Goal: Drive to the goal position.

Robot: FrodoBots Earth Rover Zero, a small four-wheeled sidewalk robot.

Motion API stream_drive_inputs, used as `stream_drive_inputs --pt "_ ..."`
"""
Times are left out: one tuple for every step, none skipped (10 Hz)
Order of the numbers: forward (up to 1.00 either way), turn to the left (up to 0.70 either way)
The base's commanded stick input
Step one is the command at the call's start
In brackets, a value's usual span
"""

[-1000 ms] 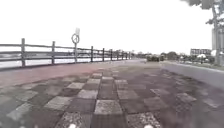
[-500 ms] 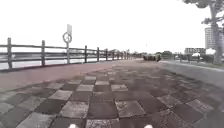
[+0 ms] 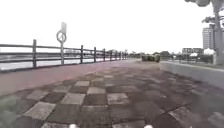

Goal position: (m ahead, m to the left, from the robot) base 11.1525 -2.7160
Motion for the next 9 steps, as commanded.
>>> stream_drive_inputs --pt "1.0 0.0" --pt "1.0 0.0" --pt "1.0 0.0" --pt "1.0 0.0" --pt "1.0 0.0" --pt "1.0 0.0" --pt "1.0 0.0" --pt "1.0 0.0" --pt "1.0 0.0"
